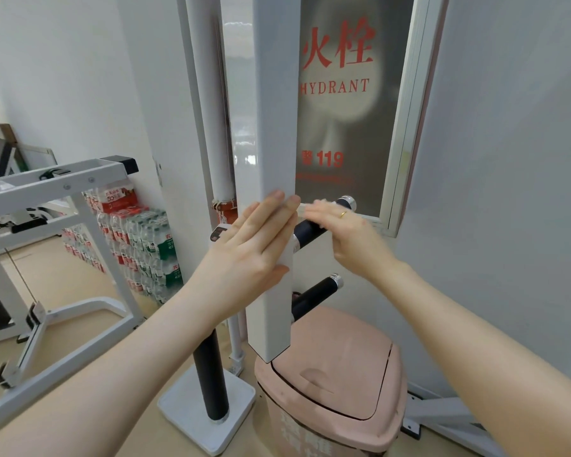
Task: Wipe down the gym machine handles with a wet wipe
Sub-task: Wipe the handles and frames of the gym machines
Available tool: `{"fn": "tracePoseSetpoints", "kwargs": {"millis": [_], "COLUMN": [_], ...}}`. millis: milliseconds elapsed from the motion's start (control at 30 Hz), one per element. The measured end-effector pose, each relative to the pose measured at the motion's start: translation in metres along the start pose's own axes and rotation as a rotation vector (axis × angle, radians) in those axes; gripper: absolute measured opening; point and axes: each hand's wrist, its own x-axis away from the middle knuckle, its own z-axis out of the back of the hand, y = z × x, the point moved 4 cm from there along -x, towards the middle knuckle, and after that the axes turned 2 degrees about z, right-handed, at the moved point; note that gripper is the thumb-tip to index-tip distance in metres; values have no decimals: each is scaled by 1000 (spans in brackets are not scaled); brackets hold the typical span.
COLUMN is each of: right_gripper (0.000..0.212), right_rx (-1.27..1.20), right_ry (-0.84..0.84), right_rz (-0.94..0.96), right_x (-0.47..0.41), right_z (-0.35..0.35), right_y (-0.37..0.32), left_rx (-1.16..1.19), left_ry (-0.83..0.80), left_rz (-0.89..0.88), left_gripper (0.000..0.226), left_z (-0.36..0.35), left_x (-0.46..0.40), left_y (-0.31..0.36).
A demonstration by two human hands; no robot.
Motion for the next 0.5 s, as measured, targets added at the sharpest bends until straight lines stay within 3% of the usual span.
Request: {"fn": "tracePoseSetpoints", "kwargs": {"millis": [100,133,300,433,500], "right_gripper": [63,62,70,57,52], "right_rx": [61,59,20,12,-15], "right_ry": [131,150,38,205,275], "right_rz": [-345,-374,-53,-329,-265], "right_x": [-1,-1,6,3,5], "right_z": [12,12,2,11,5], "right_y": [22,17,-3,24,4], "left_rx": [24,32,31,46,50], "left_ry": [13,15,19,15,18], "left_rz": [-3,0,4,9,12], "left_gripper": [57,57,54,53,52], "left_z": [-1,-1,0,-2,-3], "left_x": [-2,-2,-1,-2,-2], "left_y": [3,3,2,3,4]}}
